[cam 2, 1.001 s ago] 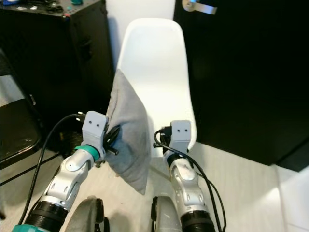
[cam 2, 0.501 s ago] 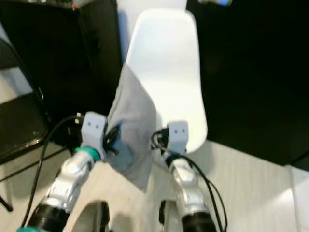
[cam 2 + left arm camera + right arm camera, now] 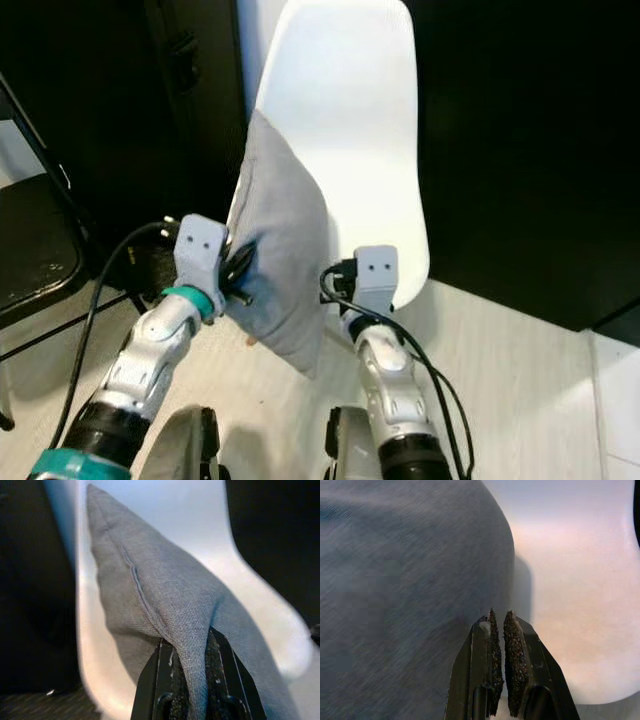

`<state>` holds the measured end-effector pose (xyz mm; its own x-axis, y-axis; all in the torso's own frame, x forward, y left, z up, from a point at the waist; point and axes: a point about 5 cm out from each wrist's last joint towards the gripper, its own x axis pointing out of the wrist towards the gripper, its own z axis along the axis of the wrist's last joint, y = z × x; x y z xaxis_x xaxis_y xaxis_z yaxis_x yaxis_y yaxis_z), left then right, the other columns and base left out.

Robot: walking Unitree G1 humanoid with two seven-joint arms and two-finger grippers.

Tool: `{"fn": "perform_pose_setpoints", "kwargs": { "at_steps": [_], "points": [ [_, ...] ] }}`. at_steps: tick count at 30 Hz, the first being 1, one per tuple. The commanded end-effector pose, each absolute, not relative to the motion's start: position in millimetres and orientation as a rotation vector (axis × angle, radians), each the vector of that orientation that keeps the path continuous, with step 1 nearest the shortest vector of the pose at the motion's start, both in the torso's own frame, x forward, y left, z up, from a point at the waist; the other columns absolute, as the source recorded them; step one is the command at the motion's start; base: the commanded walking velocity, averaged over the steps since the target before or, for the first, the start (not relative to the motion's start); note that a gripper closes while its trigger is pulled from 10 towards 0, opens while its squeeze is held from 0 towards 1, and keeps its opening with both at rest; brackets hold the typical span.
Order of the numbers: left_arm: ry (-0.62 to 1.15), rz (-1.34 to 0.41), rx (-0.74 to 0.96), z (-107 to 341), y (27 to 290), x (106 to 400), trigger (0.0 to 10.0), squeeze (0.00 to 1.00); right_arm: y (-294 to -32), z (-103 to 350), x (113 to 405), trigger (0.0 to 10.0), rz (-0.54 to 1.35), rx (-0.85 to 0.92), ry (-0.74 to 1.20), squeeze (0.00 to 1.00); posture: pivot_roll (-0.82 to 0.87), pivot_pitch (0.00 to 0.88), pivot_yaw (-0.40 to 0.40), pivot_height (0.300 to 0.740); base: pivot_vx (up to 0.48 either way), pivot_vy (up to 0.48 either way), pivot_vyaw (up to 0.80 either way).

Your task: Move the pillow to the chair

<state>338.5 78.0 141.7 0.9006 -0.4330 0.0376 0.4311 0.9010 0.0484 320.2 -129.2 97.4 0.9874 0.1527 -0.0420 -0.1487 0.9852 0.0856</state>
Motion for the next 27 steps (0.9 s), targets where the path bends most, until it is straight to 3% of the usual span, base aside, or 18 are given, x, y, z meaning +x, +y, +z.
{"fn": "perform_pose_setpoints", "kwargs": {
  "at_steps": [1,10,13,19,21,23,27],
  "points": [
    [-0.105,-0.486,0.013,151.9,71.6,340.4,10.0,0.0,-130.7,92.1,319.9,10.0,0.145,0.073,0.077,0.0,0.04,0.072,0.034,0.628,0.0,0.0,0.0],
    [-0.092,-0.641,-0.087,167.6,43.7,358.0,10.0,0.0,-141.4,97.0,318.9,10.0,0.111,0.063,0.057,0.0,0.01,0.172,0.096,0.628,0.0,0.0,0.0],
    [-0.071,-0.739,-0.136,172.3,22.2,359.7,10.0,0.0,-143.3,96.9,315.6,10.0,0.092,0.062,0.06,0.0,0.0,0.209,0.127,0.628,0.0,0.0,0.0],
    [-0.053,-0.746,-0.199,177.9,10.3,363.8,10.0,0.0,-143.0,96.4,312.8,10.0,0.085,0.062,0.062,0.0,-0.01,0.232,0.153,0.628,0.0,0.0,0.0],
    [-0.048,-0.712,-0.189,180.7,5.6,368.0,10.0,0.0,-143.0,95.9,311.4,10.0,0.08,0.062,0.063,0.0,-0.01,0.241,0.16,0.628,0.0,0.0,0.0],
    [-0.034,-0.529,-0.025,184.5,8.8,381.0,10.0,0.0,-143.4,95.3,309.1,10.0,0.07,0.061,0.067,0.0,-0.02,0.249,0.166,0.628,0.0,0.0,0.0],
    [-0.075,-0.346,0.164,199.4,19.1,393.8,10.0,0.0,-142.4,94.8,307.7,10.0,0.063,0.057,0.071,0.0,-0.02,0.245,0.166,0.628,0.0,0.0,0.0]
  ]
}}
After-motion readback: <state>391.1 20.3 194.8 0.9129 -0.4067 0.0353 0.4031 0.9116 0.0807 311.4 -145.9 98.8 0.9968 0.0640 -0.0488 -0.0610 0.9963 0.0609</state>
